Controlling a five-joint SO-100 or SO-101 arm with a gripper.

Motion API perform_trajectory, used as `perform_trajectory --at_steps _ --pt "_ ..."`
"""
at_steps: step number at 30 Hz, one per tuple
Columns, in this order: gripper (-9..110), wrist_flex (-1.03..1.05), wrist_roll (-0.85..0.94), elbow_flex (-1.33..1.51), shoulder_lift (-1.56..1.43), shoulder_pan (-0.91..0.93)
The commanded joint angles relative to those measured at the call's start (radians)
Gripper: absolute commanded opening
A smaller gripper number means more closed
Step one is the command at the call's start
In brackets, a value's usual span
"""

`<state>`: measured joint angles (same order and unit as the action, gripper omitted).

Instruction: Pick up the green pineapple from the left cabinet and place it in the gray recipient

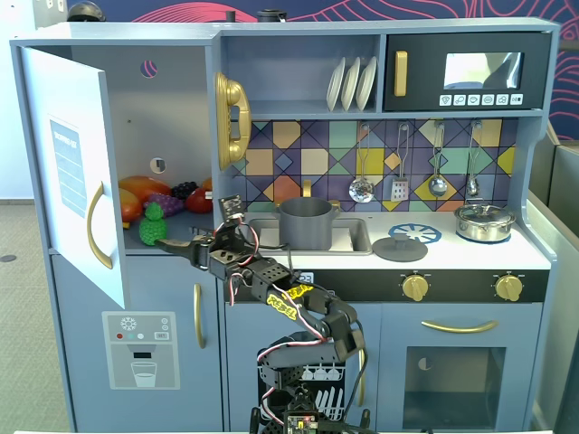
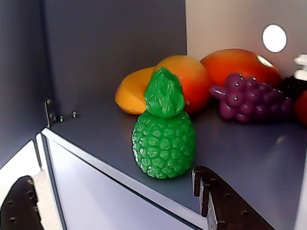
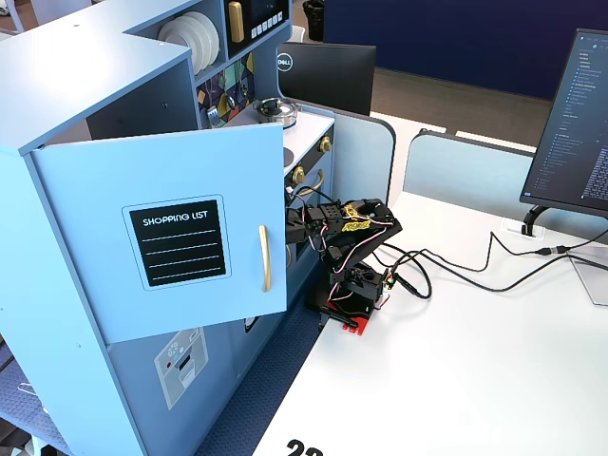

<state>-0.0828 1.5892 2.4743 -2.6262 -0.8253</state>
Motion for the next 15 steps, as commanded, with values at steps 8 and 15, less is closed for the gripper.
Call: perform_trajectory --at_steps 8,15 --pt "42 -0.12 0.071 -0.167 0.23 -0.006" --pt "42 -0.149 0.095 -0.282 0.387 0.014"
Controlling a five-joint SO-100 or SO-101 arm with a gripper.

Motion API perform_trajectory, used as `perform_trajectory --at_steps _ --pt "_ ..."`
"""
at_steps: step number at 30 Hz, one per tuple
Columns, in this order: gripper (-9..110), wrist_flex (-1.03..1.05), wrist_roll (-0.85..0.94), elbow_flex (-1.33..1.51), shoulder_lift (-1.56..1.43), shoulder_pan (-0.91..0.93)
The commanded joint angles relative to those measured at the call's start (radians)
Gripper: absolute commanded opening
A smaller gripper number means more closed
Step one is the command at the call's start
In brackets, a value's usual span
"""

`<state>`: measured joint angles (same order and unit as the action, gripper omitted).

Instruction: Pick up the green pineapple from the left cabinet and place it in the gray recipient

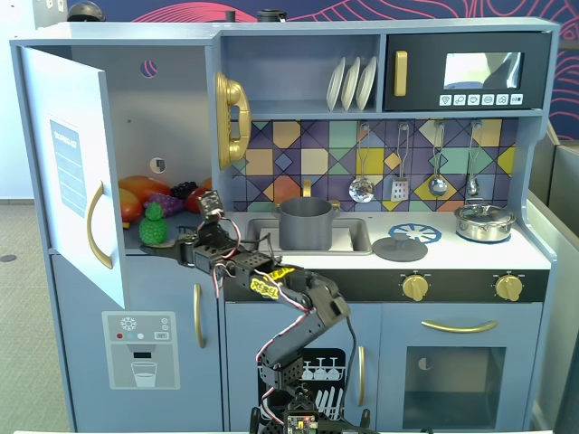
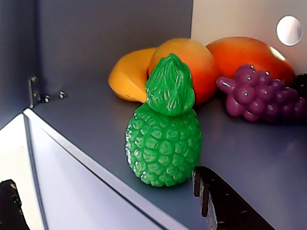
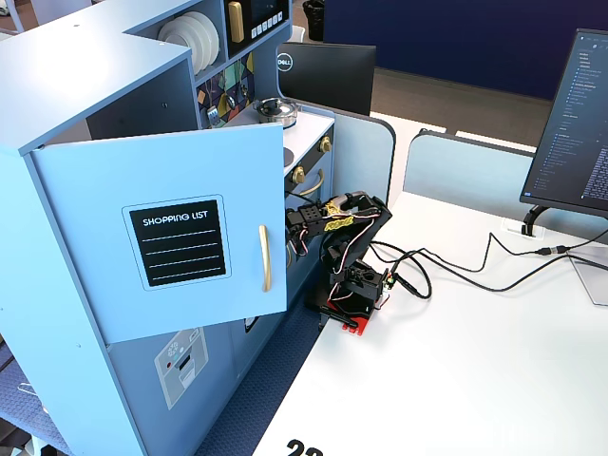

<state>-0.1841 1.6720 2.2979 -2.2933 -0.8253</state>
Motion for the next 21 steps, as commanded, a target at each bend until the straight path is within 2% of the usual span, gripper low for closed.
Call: perform_trajectory --at_steps 1,12,21 --pt "42 -0.055 0.009 -0.117 0.071 0.017" --pt "42 -0.101 -0.035 -0.345 0.311 0.074" --pt "41 -0.106 -0.035 -0.422 0.41 0.046"
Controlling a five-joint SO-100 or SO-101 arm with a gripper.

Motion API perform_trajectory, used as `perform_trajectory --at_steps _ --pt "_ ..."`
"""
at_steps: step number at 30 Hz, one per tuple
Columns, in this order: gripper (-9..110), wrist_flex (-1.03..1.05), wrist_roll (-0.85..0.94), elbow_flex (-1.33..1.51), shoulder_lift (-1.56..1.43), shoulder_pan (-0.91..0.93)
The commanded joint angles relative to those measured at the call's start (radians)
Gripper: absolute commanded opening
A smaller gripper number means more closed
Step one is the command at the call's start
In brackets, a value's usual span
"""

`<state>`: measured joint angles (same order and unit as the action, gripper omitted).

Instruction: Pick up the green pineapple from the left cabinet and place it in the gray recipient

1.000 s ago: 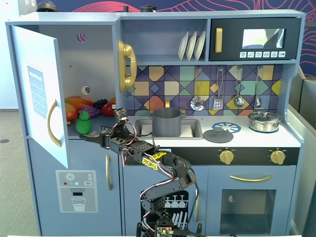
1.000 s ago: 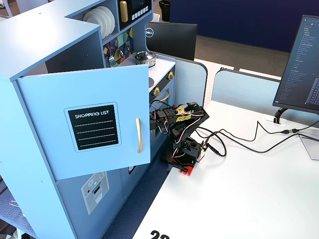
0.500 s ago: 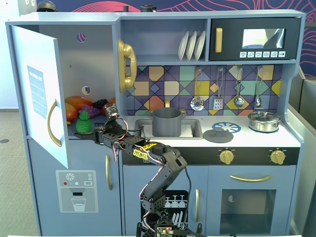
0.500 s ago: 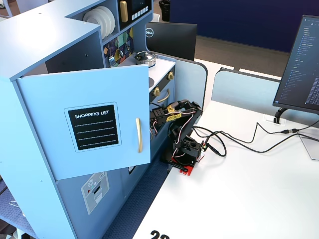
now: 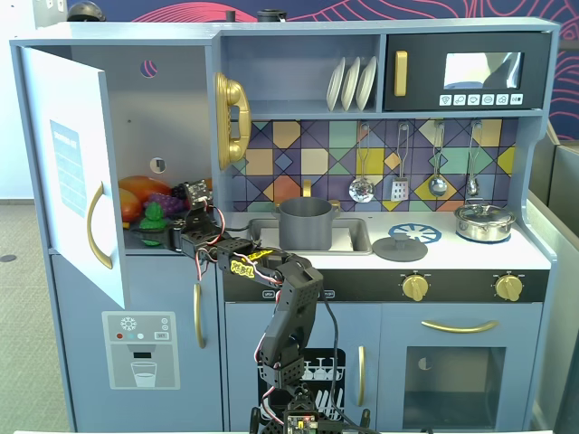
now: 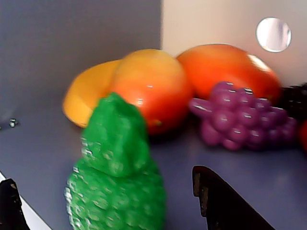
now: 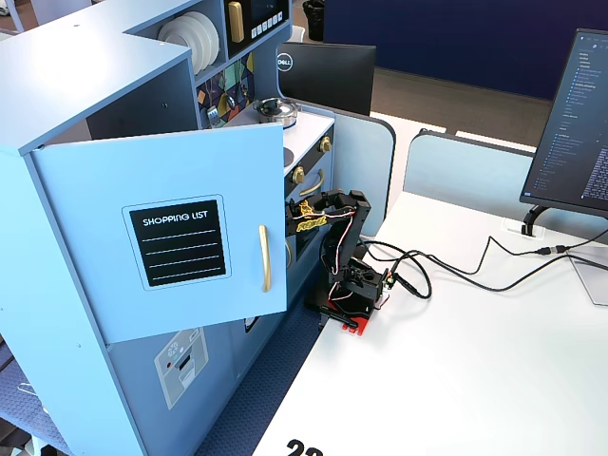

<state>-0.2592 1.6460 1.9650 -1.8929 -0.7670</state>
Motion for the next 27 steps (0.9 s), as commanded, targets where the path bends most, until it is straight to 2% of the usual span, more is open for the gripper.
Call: perform_trajectory --at_steps 1,16,18,20,21,24,27 --pt "41 -0.031 -0.009 -0.095 0.017 -0.017" --pt "37 -0.029 -0.006 -0.183 0.138 -0.061" --pt "29 -0.028 -0.005 -0.184 0.144 -0.067" --pt "12 -0.025 -0.002 -0.184 0.149 -0.075" --pt "8 -0.038 -0.009 -0.186 0.153 -0.08" --pt "0 -0.083 -0.014 -0.196 0.153 -0.092" --pt "0 -0.086 -0.012 -0.193 0.124 -0.087"
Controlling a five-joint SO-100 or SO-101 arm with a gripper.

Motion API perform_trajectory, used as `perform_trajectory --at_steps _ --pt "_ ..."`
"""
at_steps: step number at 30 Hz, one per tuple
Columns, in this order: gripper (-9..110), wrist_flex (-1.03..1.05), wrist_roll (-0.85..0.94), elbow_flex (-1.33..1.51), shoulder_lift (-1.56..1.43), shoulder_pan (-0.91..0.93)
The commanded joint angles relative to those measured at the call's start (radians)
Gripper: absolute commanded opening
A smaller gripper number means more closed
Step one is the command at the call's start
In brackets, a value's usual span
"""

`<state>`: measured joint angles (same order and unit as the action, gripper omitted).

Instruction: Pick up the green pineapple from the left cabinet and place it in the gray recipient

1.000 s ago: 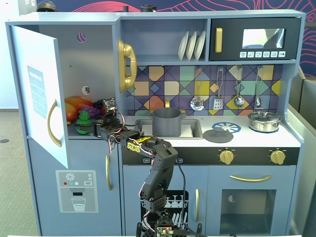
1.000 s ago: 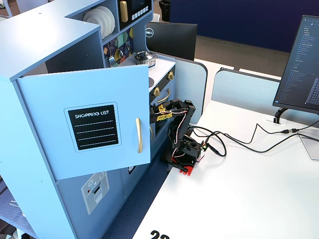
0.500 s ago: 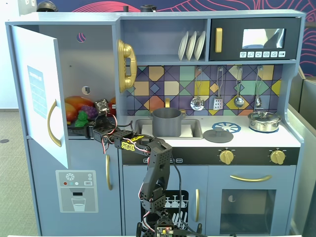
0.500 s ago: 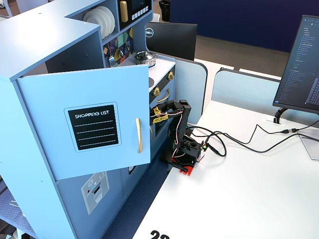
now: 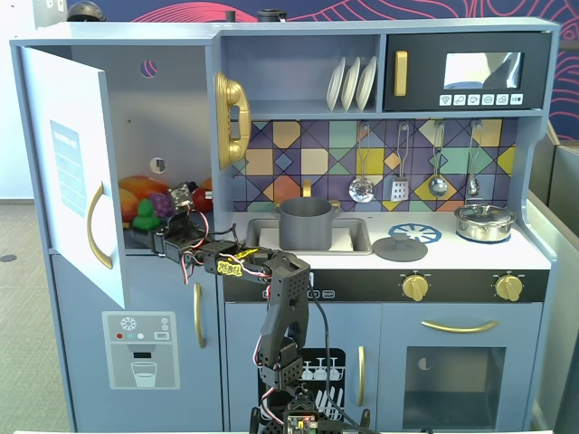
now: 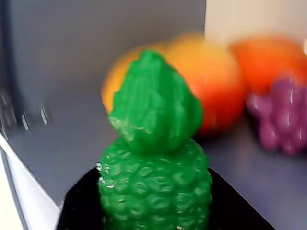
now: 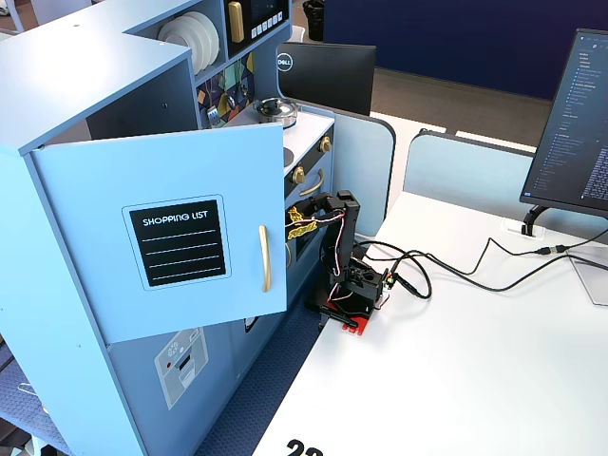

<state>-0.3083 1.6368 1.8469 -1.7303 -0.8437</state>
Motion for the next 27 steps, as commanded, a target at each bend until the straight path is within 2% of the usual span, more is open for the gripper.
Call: perform_trajectory --at_steps 1,4,9,16,21,27 --pt "0 -0.037 0.015 -0.071 -0.054 -0.009" --pt "0 0.003 0.046 -0.043 -0.156 -0.005" --pt "0 0.225 0.071 0.046 -0.46 -0.041" --pt "0 0.419 0.149 0.137 -0.833 -0.104" --pt "0 0.382 0.207 0.153 -0.966 -0.132" --pt "0 0.313 0.222 0.202 -1.118 -0.041"
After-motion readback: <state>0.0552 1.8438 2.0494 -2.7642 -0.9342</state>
